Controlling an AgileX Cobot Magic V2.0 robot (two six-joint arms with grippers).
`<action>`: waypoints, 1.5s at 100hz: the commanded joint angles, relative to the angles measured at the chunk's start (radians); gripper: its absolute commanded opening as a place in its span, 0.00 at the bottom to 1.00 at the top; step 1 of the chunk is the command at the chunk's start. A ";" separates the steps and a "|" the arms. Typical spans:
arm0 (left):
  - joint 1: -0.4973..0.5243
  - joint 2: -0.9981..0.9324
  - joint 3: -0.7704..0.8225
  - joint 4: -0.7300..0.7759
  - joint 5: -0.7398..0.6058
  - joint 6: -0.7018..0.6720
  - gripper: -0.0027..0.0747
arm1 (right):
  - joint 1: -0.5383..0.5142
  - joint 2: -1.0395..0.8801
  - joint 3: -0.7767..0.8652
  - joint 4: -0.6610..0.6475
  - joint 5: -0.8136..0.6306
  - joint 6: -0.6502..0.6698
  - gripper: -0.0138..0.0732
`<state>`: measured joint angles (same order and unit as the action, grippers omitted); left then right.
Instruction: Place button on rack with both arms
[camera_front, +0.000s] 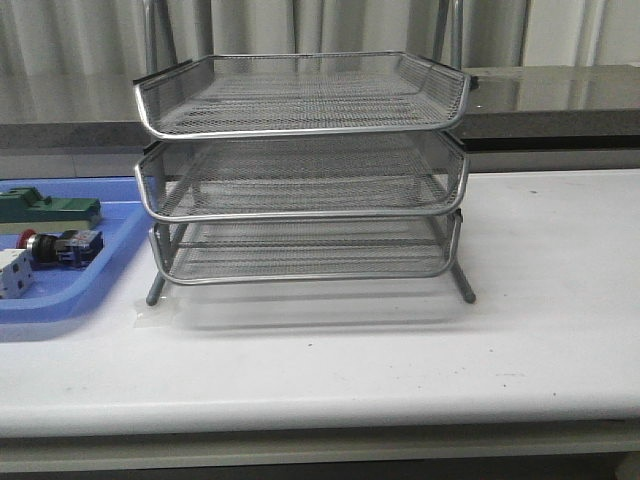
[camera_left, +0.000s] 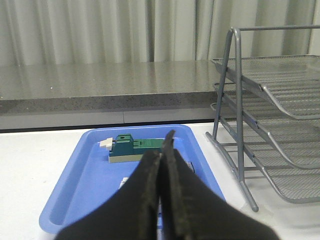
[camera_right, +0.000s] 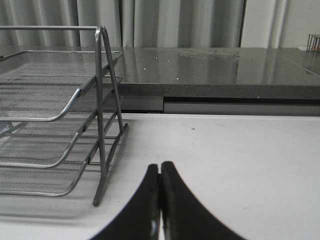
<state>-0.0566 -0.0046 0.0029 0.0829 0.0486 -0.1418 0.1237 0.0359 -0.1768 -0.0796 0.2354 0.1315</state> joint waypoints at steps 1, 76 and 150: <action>-0.008 -0.031 0.034 -0.001 -0.079 -0.011 0.01 | -0.008 0.081 -0.134 0.047 0.042 0.000 0.08; -0.008 -0.031 0.034 -0.001 -0.079 -0.011 0.01 | -0.007 0.819 -0.497 0.548 0.296 -0.017 0.14; -0.008 -0.031 0.034 -0.001 -0.079 -0.011 0.01 | -0.006 1.193 -0.497 1.320 0.146 -0.626 0.57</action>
<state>-0.0566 -0.0046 0.0029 0.0829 0.0486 -0.1418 0.1237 1.1984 -0.6398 1.0829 0.4081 -0.3633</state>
